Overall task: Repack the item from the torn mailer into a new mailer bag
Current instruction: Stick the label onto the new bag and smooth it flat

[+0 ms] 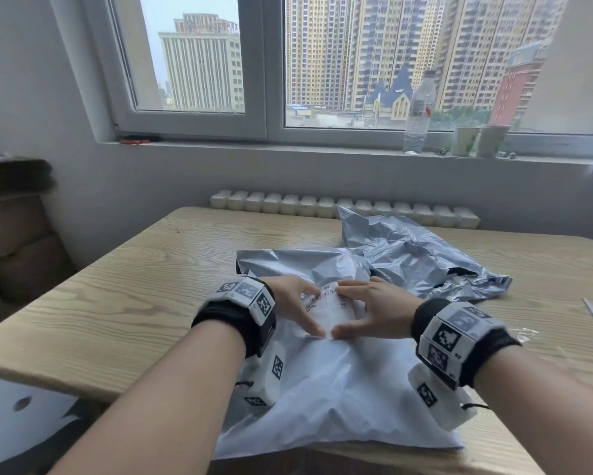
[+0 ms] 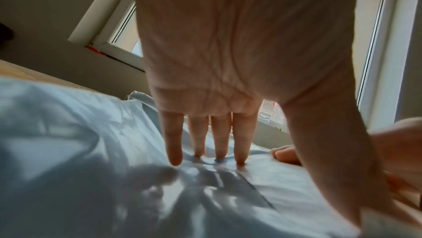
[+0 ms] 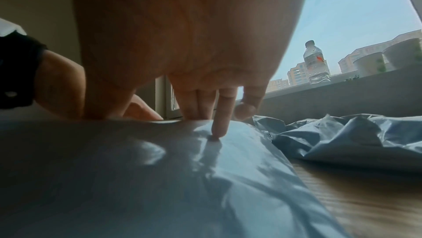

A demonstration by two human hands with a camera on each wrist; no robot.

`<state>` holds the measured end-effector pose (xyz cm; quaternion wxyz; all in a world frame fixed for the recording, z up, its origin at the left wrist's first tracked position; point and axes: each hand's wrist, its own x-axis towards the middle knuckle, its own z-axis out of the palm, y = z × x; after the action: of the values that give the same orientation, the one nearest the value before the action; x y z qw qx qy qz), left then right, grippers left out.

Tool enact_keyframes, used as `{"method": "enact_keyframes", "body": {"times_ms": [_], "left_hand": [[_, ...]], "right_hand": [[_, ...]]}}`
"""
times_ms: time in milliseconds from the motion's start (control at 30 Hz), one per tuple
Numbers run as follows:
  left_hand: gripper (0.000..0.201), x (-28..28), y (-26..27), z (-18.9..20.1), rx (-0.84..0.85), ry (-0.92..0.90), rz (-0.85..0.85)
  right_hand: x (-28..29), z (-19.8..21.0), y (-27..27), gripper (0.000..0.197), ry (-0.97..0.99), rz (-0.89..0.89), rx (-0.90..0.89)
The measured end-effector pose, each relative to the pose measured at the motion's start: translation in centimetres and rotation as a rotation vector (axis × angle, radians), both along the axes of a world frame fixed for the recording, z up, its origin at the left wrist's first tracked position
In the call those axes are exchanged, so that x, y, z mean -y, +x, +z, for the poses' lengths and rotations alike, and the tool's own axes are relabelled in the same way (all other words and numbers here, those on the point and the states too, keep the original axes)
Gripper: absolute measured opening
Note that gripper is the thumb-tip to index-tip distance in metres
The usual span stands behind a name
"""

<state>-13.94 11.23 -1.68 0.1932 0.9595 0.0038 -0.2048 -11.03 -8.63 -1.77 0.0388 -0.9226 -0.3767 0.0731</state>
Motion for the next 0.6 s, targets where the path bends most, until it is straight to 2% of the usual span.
{"method": "enact_keyframes", "body": {"times_ms": [133, 233, 400, 500, 600], "left_hand": [[0.093, 0.2, -0.8, 0.0, -0.047, 0.018, 0.029], [0.088, -0.2, -1.5, -0.4, -0.018, 0.021, 0.066], [0.067, 0.0, -1.7, -0.5, 0.051, -0.102, 0.095], [0.079, 1.0, -1.7, 0.0, 0.102, -0.09, 0.066], [0.085, 0.9, -1.6, -0.1, 0.04, -0.022, 0.031]], "right_hand": [[0.7, -0.3, -0.4, 0.092, 0.047, -0.018, -0.045], [1.6, -0.4, -0.5, 0.092, 0.107, -0.044, -0.096], [1.6, -0.1, -0.1, 0.086, 0.149, -0.081, -0.154], [1.3, -0.3, -0.2, 0.088, 0.187, -0.091, -0.167], [2.0, -0.7, 0.1, 0.094, 0.191, -0.101, -0.186]]}}
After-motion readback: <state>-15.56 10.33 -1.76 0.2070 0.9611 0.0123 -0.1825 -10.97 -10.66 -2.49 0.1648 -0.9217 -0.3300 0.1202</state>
